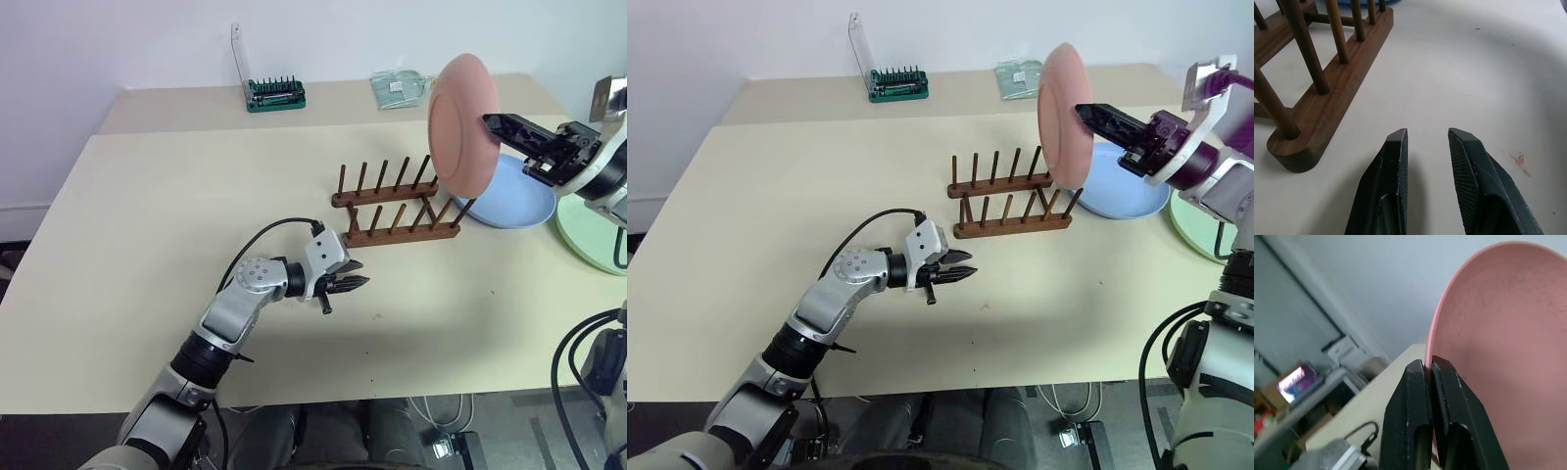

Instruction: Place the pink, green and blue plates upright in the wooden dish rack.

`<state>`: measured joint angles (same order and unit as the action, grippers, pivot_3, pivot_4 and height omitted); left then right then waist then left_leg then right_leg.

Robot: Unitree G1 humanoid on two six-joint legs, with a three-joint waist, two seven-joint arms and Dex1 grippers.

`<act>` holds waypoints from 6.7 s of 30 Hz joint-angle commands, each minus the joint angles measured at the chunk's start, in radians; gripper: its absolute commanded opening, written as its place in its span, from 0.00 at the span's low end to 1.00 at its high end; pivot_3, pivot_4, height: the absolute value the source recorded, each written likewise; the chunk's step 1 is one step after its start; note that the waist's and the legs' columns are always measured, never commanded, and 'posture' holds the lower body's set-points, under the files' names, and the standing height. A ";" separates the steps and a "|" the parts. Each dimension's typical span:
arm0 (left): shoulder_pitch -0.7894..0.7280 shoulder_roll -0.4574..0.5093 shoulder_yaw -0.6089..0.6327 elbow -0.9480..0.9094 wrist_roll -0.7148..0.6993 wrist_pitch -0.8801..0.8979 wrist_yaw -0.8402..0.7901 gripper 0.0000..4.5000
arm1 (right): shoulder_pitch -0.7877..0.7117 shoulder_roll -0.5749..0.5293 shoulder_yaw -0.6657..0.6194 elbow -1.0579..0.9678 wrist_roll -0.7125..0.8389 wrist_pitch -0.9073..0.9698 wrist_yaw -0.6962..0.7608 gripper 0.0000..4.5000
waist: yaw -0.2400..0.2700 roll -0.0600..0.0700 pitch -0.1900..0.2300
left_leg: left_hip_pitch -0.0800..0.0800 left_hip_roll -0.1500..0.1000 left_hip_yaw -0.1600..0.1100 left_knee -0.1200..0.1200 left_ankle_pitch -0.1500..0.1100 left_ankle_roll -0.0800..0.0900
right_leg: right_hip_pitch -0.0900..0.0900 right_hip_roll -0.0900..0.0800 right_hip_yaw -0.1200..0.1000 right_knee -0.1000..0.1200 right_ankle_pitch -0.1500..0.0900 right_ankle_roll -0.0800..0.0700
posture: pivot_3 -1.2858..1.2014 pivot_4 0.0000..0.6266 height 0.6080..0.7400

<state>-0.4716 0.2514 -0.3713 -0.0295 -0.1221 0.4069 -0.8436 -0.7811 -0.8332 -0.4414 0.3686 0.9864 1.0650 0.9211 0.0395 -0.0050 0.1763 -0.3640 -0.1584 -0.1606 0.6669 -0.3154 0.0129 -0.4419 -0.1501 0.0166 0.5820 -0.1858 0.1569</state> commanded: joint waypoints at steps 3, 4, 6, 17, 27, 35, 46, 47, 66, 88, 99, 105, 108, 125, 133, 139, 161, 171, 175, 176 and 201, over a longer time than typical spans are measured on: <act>-0.002 0.001 0.009 -0.050 -0.019 0.004 0.000 0.29 | 0.019 -0.004 -0.048 0.026 0.001 0.007 -0.019 0.01 | 0.000 0.001 0.000 | -0.001 0.000 0.000 0.000 0.000 0.000 | -0.001 0.000 0.000 0.000 0.000 0.000 | 0.52 0.24 1.00; -0.002 0.001 0.009 -0.050 -0.018 0.004 0.000 0.29 | 0.029 -0.005 -0.047 0.023 -0.004 0.002 -0.014 0.01 | 0.000 0.001 0.000 | -0.001 0.000 0.000 0.000 0.000 0.000 | -0.001 0.000 0.000 0.000 0.000 0.000 | 0.52 0.24 1.00; -0.003 0.001 0.007 -0.048 -0.016 0.003 0.001 0.29 | 0.048 -0.007 -0.044 0.009 -0.015 -0.011 -0.008 0.07 | 0.000 0.001 0.000 | -0.001 0.000 0.000 0.001 0.000 0.000 | -0.001 0.000 0.000 0.000 0.000 0.000 | 0.52 0.24 1.00; 0.008 0.006 0.009 -0.078 -0.020 0.025 0.005 0.29 | 0.133 -0.059 -0.084 -0.235 -0.209 -0.281 -0.153 0.74 | 0.001 0.003 -0.001 | -0.002 0.000 0.001 0.001 0.001 -0.001 | -0.002 0.000 0.000 0.002 0.001 0.000 | 0.52 0.24 1.00; 0.009 0.009 -0.004 -0.075 -0.022 0.025 -0.003 0.29 | 0.655 -0.265 -0.062 -0.295 -0.662 -0.610 -0.185 0.99 | -0.003 0.004 -0.002 | -0.001 0.000 0.001 0.002 0.001 -0.001 | -0.001 0.000 0.000 0.001 0.001 0.000 | 0.52 0.24 1.00; -0.021 -0.006 -0.013 -0.053 -0.020 0.015 -0.010 0.29 | 0.538 -0.258 0.250 0.089 -0.998 -0.972 -0.294 0.99 | -0.036 0.009 -0.002 | 0.012 0.001 0.017 0.001 0.001 0.001 | 0.007 0.000 0.011 0.003 0.003 0.004 | 0.52 0.24 1.00; 0.008 0.012 0.003 -0.090 -0.025 0.032 0.016 0.29 | 0.147 -0.186 0.443 0.667 -1.172 -1.204 -0.368 0.59 | -0.049 0.009 -0.002 | 0.012 0.002 0.018 0.000 0.001 0.001 | 0.006 0.000 0.012 0.002 0.004 0.003 | 0.52 0.24 1.00; 0.011 0.014 0.004 -0.096 -0.026 0.034 0.018 0.29 | 0.138 -0.185 0.444 0.679 -1.172 -1.213 -0.366 0.48 | -0.048 0.009 -0.002 | 0.012 0.002 0.018 0.000 0.001 0.001 | 0.006 0.000 0.012 0.002 0.004 0.003 | 0.52 0.24 1.00; 0.085 0.048 0.083 -0.197 -0.089 -0.013 0.025 0.29 | -0.021 -0.125 -0.002 -0.495 -0.154 -0.446 -0.315 0.01 | -0.030 0.013 -0.002 | 0.007 0.011 0.018 0.000 0.001 -0.001 | 0.000 0.011 0.016 -0.002 0.009 -0.001 | 0.52 0.24 1.00; 0.214 0.187 0.242 -0.382 -0.171 0.046 0.098 0.29 | -0.038 0.167 0.119 -0.402 0.483 0.007 -0.782 0.01 | -0.026 0.009 -0.002 | 0.006 0.016 0.021 0.000 0.001 -0.002 | -0.002 0.015 0.016 -0.003 0.012 -0.007 | 0.52 0.24 1.00; 0.171 0.187 0.224 -0.360 -0.167 0.067 0.096 0.29 | -0.012 0.183 0.152 -0.431 0.359 -0.014 -0.742 0.23 | -0.029 0.009 -0.002 | 0.006 0.016 0.021 -0.001 0.001 -0.003 | -0.002 0.016 0.016 -0.003 0.012 -0.007 | 0.52 0.24 1.00; 0.176 0.181 0.209 -0.357 -0.167 0.065 0.094 0.29 | -0.005 0.108 0.210 -0.537 0.112 -0.133 -0.614 0.67 | -0.026 0.009 -0.002 | 0.006 0.016 0.022 -0.001 0.001 -0.003 | -0.002 0.016 0.016 -0.003 0.012 -0.007 | 0.52 0.24 1.00; 0.181 0.179 0.203 -0.356 -0.166 0.059 0.094 0.29 | 0.005 0.040 0.212 -0.581 0.003 -0.202 -0.543 0.67 | -0.026 0.009 -0.002 | 0.006 0.016 0.022 -0.001 0.001 -0.003 | -0.002 0.016 0.016 -0.003 0.012 -0.006 | 0.52 0.24 1.00; 0.179 0.173 0.156 -0.299 -0.148 -0.010 0.065 0.29 | 0.539 -0.363 0.150 -0.395 -0.618 -0.659 -0.177 0.99 | -0.026 0.009 -0.002 | 0.008 0.016 0.024 0.000 0.001 -0.002 | -0.001 0.016 0.016 -0.002 0.012 -0.006 | 0.52 0.24 1.00; 0.172 0.172 0.147 -0.307 -0.152 -0.003 0.055 0.29 | 0.352 -0.199 0.523 -0.042 -1.027 -1.080 -0.197 0.99 | -0.054 0.009 -0.002 | 0.010 0.017 0.026 0.000 0.001 -0.004 | -0.001 0.017 0.018 -0.001 0.012 -0.006 | 0.52 0.24 1.00; 0.182 0.170 0.141 -0.329 -0.149 0.004 0.066 0.29 | 0.125 -0.055 0.647 0.341 -1.216 -1.259 -0.316 0.81 | -0.050 0.008 -0.002 | 0.009 0.017 0.026 0.000 0.002 -0.004 | -0.001 0.017 0.018 -0.002 0.013 -0.007 | 0.52 0.24 1.00; 0.216 0.185 0.132 -0.366 -0.156 0.020 0.080 0.29 | 0.123 -0.099 0.119 -0.274 -0.748 -0.877 -0.388 0.01 | -0.054 0.011 -0.001 | 0.009 0.017 0.025 -0.002 0.002 -0.004 | -0.001 0.018 0.019 -0.002 0.013 -0.007 | 0.52 0.24 1.00; 0.217 0.195 0.127 -0.347 -0.155 0.014 0.055 0.29 | -0.065 0.123 0.111 -0.785 0.305 -0.255 -0.480 0.01 | -0.034 0.010 -0.001 | 0.008 0.018 0.024 -0.001 0.000 -0.002 | -0.001 0.017 0.018 -0.002 0.013 -0.007 | 0.52 0.24 1.00; 0.246 0.217 0.145 -0.360 -0.165 0.013 0.045 0.29 | -0.147 0.278 0.199 -0.768 0.518 -0.236 -0.712 0.01 | -0.029 0.010 -0.001 | 0.008 0.018 0.024 -0.001 0.001 -0.003 | -0.002 0.017 0.018 -0.002 0.013 -0.007 | 0.52 0.24 1.00; 0.253 0.220 0.158 -0.363 -0.173 0.018 0.047 0.29 | -0.154 0.316 0.223 -0.757 0.543 -0.236 -0.769 0.01 | -0.029 0.010 -0.001 | 0.008 0.018 0.024 -0.001 0.001 -0.003 | -0.002 0.017 0.018 -0.002 0.013 -0.007 | 0.52 0.24 1.00; 0.282 0.273 0.252 -0.400 -0.207 0.081 0.090 0.29 | 0.002 0.351 0.315 -0.566 0.286 -0.124 -0.786 0.01 | -0.033 0.010 -0.001 | 0.007 0.017 0.024 -0.002 0.001 -0.003 | -0.003 0.018 0.018 -0.002 0.013 -0.007 | 0.52 0.24 1.00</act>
<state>-0.1744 0.5199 -0.1322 -0.4027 -0.3167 0.4930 -0.7555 -0.7682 -0.4825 -0.0973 -0.1744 1.2739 0.9455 0.1185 0.0067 0.0050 0.1751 -0.3565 -0.1411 -0.1368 0.6650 -0.3145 0.0098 -0.4454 -0.1324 0.0346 0.5801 -0.1730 0.1496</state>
